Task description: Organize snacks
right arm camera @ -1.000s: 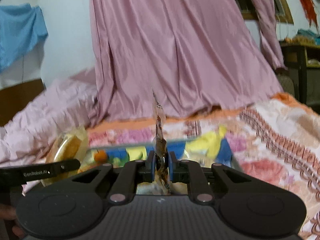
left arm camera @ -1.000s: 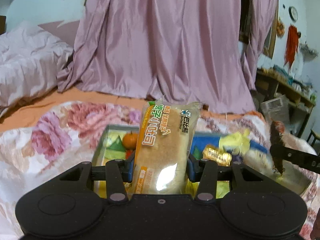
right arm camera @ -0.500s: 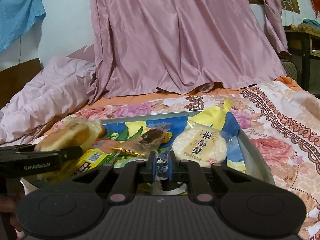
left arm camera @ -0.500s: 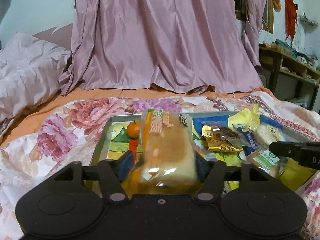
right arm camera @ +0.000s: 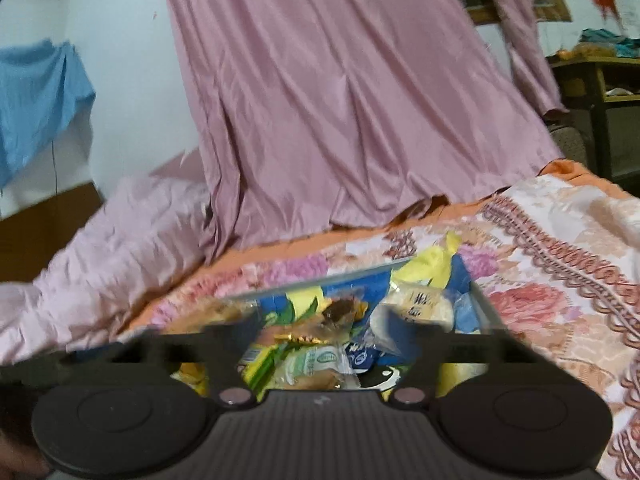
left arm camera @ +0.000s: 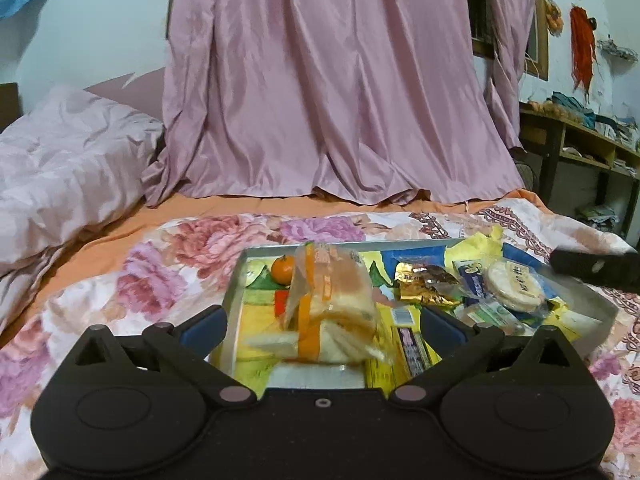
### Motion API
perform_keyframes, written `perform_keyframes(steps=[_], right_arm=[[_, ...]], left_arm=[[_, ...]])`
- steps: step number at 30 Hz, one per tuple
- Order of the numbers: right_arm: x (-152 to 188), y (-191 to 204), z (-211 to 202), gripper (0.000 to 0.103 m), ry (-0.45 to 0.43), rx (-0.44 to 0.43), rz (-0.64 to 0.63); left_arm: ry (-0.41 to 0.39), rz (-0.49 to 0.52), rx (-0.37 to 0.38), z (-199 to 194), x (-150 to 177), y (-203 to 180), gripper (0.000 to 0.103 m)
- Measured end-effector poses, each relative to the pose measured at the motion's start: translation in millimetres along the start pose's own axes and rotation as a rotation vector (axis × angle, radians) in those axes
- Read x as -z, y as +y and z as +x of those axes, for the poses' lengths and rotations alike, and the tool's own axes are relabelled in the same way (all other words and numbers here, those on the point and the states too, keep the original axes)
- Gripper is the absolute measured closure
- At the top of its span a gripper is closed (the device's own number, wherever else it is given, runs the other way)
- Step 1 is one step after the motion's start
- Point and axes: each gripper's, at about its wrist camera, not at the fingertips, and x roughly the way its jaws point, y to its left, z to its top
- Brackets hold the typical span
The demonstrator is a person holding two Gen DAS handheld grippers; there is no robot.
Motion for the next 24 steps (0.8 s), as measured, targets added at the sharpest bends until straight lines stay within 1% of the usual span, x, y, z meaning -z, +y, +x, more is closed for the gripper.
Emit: perform_keyframes(steps=[1, 2, 6, 9, 15, 24], right_arm=[[0, 0, -8, 0.006, -0.024, -0.005, 0.007], [1, 1, -16, 0.006, -0.041, -0.005, 0.01], [5, 9, -42, 0.0, -0.047, 0.0, -0.017], [12, 17, -61, 0.0, -0.037, -0.002, -0.045], [28, 29, -85, 0.0, 0.007, -0.005, -0.075], [49, 39, -125, 0.0, 0.035, -0.005, -0.109]], left_arm=[[0.002, -0.006, 0.003, -5, 2, 1, 0.001], [0.004, -0.013, 0.006, -11, 5, 2, 0.001], [0.025, -0.027, 0.007, -31, 16, 2, 0.001], [0.03, -0.024, 0.014, -46, 23, -1, 0.001], [0.02, -0.024, 0.025, -81, 37, -6, 0.001], [0.01, -0.007, 0.041, -134, 58, -13, 0.001]])
